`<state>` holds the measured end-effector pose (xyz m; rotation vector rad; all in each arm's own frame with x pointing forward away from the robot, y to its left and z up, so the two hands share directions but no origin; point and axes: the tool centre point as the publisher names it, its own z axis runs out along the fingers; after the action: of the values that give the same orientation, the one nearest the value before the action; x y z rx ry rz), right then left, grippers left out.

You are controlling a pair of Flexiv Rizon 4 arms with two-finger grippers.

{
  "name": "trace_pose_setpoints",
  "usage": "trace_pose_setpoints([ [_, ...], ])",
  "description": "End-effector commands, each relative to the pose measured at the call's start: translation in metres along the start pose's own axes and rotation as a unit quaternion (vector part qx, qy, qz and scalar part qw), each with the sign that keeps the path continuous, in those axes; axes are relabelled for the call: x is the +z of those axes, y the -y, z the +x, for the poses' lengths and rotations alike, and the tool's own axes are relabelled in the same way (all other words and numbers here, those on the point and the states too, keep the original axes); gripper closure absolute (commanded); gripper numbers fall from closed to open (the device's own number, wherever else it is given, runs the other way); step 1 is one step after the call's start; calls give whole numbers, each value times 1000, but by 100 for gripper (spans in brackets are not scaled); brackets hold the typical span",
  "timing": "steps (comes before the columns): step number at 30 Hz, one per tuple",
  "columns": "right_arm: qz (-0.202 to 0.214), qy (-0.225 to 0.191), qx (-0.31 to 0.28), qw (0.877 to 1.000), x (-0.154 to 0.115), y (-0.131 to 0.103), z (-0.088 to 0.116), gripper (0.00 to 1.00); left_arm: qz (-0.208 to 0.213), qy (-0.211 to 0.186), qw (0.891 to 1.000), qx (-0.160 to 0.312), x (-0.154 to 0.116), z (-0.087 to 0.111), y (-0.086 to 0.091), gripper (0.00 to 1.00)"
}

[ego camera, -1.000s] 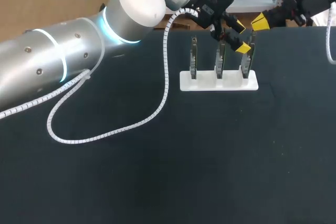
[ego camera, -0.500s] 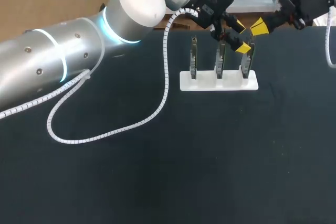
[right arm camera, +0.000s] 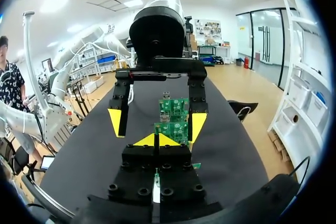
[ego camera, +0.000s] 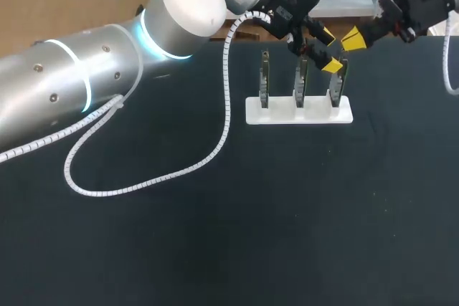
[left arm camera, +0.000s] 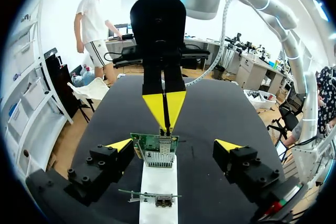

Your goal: Pick up the optical module with the left hand, and insert it into the network port with the right hand.

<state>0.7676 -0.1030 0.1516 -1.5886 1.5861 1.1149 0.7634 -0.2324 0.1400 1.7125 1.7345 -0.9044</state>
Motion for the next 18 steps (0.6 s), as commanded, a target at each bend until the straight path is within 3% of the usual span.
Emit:
trace_pose_setpoints([
  [1, -4, 3, 2, 1000, 1, 3, 2, 100, 1, -2, 1000, 0, 0, -1, -1, 0],
  [18, -5, 3, 10, 1000, 5, 3, 9, 100, 1, -2, 1000, 0, 0, -1, -1, 0],
])
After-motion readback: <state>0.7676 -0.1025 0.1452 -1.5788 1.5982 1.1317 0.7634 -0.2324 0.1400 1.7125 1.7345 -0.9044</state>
